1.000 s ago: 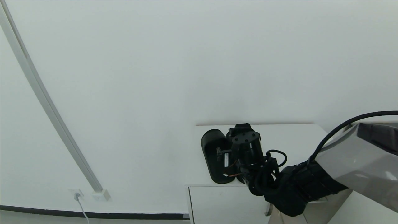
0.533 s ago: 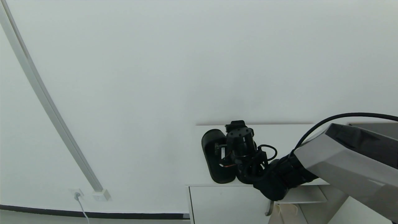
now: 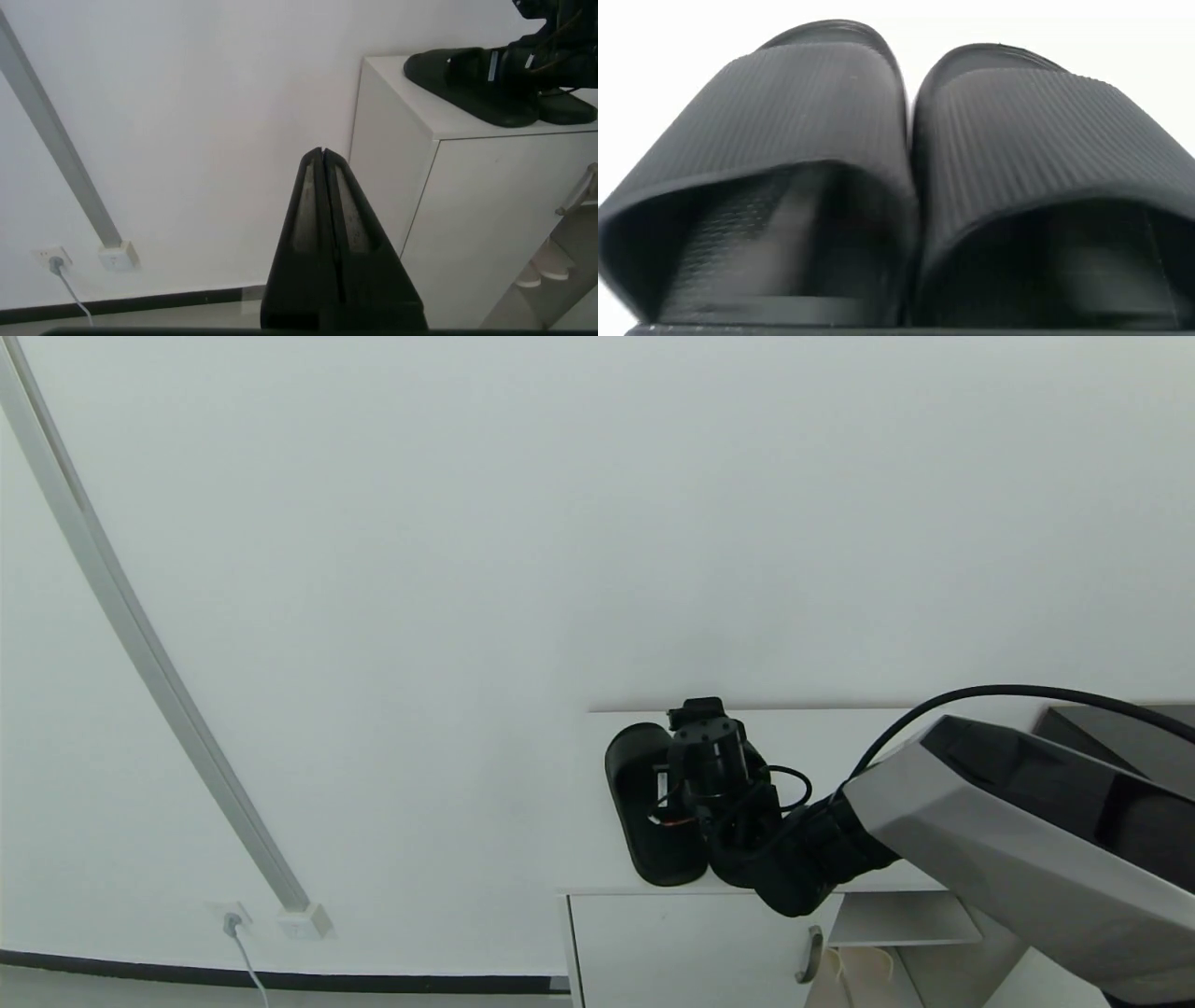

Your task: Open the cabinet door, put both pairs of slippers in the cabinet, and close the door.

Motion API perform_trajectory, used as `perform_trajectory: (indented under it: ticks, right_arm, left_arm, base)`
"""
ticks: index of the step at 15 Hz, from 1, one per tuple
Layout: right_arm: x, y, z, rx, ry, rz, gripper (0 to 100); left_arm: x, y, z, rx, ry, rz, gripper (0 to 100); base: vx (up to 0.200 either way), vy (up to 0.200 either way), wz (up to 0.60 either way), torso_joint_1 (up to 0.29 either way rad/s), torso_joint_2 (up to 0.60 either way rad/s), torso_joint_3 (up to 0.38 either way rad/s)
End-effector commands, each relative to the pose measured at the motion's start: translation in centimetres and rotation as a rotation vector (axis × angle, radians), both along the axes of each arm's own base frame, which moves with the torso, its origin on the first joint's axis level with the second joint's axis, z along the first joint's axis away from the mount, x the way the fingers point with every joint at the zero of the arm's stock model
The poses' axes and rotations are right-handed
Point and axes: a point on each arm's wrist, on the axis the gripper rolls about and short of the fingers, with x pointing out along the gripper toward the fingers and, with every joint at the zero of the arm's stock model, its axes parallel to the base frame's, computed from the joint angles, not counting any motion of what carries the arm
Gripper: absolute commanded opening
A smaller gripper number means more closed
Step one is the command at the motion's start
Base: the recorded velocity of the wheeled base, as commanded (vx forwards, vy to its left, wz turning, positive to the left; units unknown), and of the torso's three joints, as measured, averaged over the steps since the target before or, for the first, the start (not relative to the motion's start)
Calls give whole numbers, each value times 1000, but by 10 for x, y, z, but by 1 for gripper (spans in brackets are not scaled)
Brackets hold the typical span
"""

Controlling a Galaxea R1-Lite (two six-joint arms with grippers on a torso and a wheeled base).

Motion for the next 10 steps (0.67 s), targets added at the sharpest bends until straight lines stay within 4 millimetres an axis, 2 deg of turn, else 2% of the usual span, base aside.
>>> perform_trajectory:
  ticks: [1, 7, 9, 10]
  right_arm:
    - [0, 1, -3, -3, 3, 1, 0]
    - [-1, 0, 0, -1, 1, -1, 0]
    - [-7, -4, 13, 8, -12, 5, 0]
    - [-17, -13, 29, -8, -26, 12, 0]
  left_arm:
    - [0, 0, 0, -1, 0, 1, 0]
    - [0, 0, 0, -1, 0, 1, 0]
    - [0, 0, 0, -1, 0, 1, 0]
    - [0, 0, 0, -1, 0, -1, 0]
  base:
    - [0, 0, 0, 0, 0, 0]
    - [0, 0, 0, 0, 0, 0]
    - [0, 0, 0, 0, 0, 0]
    - [0, 0, 0, 0, 0, 0]
